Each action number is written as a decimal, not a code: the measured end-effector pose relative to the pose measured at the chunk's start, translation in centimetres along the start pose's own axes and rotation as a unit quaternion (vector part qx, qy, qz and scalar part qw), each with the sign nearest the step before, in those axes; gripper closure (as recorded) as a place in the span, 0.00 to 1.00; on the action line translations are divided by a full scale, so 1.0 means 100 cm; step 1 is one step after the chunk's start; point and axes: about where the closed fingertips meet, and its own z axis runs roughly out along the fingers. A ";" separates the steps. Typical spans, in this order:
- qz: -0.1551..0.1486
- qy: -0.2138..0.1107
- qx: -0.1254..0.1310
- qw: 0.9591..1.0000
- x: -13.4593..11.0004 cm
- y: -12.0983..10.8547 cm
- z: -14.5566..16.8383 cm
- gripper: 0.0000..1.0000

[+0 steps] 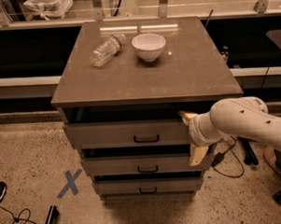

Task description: Open top drawer

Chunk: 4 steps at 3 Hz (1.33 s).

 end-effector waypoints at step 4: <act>0.008 -0.032 -0.018 0.999 -0.019 0.004 -0.011 0.44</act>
Offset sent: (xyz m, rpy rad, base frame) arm -0.0044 0.0166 0.0102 0.0445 0.0299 0.0155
